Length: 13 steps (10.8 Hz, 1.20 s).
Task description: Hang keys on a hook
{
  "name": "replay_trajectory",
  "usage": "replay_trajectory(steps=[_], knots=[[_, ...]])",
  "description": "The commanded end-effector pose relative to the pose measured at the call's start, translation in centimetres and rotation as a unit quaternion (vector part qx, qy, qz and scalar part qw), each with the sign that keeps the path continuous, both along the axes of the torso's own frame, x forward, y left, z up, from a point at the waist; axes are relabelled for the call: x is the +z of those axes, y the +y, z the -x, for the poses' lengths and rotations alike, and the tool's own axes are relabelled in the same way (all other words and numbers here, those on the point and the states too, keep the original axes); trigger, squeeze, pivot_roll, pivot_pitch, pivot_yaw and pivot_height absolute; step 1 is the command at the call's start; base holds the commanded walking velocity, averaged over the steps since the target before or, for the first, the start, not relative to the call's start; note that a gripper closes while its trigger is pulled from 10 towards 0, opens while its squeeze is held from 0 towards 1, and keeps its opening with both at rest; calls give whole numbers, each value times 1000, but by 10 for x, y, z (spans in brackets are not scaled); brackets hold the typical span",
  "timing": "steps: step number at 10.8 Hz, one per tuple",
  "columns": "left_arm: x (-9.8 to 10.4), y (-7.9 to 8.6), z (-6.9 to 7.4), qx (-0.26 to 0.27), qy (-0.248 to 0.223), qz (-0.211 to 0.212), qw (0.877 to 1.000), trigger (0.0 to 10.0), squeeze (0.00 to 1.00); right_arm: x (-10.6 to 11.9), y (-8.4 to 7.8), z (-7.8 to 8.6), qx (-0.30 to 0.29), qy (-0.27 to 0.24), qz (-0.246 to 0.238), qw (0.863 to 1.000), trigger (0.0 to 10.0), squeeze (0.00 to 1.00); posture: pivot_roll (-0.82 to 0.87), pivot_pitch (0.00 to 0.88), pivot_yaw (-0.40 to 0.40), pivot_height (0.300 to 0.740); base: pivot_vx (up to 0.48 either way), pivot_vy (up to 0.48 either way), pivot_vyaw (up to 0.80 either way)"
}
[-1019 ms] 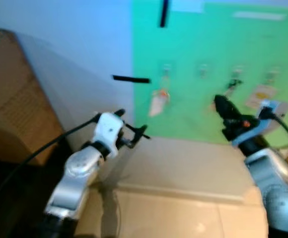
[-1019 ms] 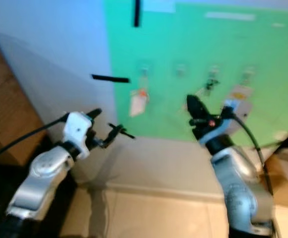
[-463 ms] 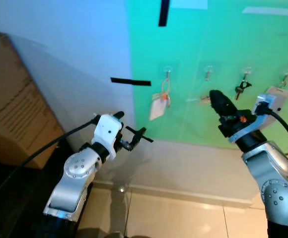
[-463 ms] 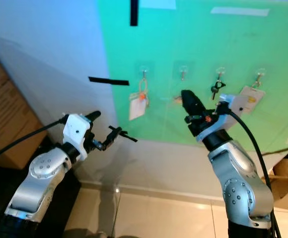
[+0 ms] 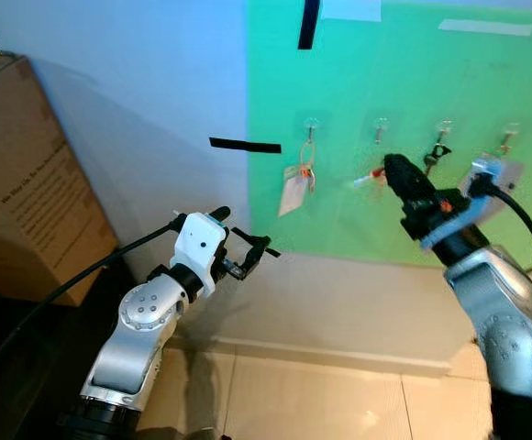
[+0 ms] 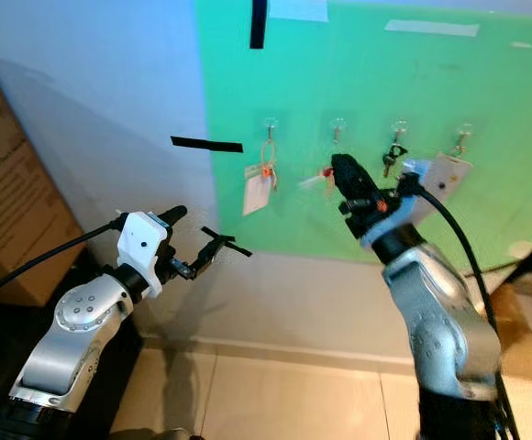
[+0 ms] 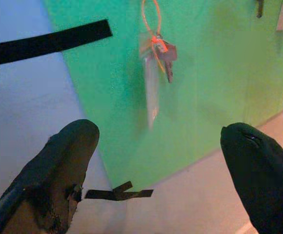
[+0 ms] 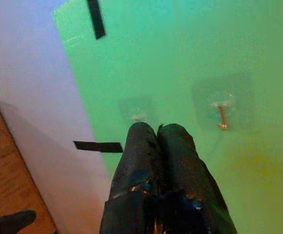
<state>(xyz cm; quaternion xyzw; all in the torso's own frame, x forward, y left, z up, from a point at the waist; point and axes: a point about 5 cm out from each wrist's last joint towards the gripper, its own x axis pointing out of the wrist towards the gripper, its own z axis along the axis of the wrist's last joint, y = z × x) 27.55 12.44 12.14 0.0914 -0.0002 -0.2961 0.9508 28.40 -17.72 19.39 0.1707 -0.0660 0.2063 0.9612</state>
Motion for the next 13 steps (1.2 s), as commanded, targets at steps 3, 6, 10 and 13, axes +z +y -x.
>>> replay_trajectory(steps=[3,6,10,13], knots=[[7,-11,2,-49,-7,-13,999,10000,0,4,4,-20,5,-10,14,1000,10000,0,-97,0,21,740,0,0,0],[11,-14,3,-70,-11,-25,997,10000,0,8,6,-49,-15,-11,16,1000,10000,0,-91,0,25,740,0,0,0],[16,-17,2,-86,-14,-30,996,10000,0,11,-3,-68,-52,-14,11,998,10000,0,-88,0,15,740,0,0,0],[17,-23,5,-113,-10,-23,993,10000,0,10,-13,-66,-60,-9,2,998,10000,0,-98,0,14,740,0,0,0]])
